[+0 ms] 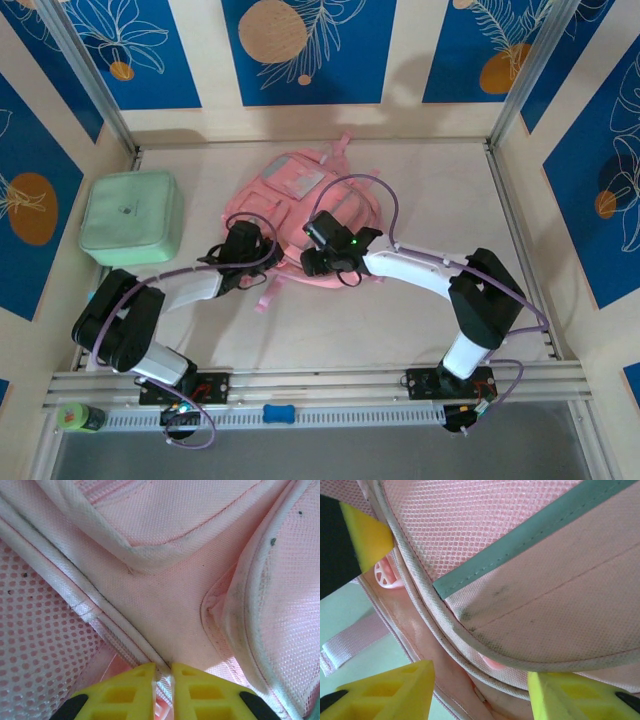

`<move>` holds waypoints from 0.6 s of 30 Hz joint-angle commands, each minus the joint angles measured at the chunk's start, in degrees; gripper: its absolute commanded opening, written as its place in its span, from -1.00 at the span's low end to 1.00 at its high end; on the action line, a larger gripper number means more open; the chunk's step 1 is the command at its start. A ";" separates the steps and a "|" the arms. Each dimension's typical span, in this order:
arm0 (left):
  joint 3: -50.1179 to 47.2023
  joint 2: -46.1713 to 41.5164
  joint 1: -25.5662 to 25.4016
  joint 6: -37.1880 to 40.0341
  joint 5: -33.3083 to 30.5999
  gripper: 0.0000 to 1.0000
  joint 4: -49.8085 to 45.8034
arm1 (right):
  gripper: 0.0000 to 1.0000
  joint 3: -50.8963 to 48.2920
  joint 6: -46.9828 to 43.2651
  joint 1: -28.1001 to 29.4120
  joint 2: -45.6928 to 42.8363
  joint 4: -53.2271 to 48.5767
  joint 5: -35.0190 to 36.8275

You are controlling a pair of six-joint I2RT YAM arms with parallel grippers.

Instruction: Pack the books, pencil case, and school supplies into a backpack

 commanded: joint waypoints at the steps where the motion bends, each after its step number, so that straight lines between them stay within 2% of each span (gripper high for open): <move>1: 2.30 1.37 -0.65 -1.20 -0.37 -0.69 0.11 | 0.08 -1.70 -3.32 0.30 -0.52 4.72 -3.35; 5: 2.99 1.76 -0.63 -0.89 -1.15 -0.69 -0.75 | 0.14 -0.47 -5.44 0.34 1.85 5.99 0.80; 10: 2.89 1.67 -0.70 -1.17 -2.07 -0.68 -0.84 | 0.11 0.92 -4.76 1.52 4.30 7.21 5.36; 13: 2.13 1.41 -0.69 -1.67 -3.64 -0.60 -1.05 | 0.03 3.08 -4.82 3.40 6.55 6.61 11.20; 18: 1.76 2.57 -0.63 -1.91 -4.73 -0.59 -1.90 | -0.18 4.18 -4.67 4.09 7.76 6.82 12.42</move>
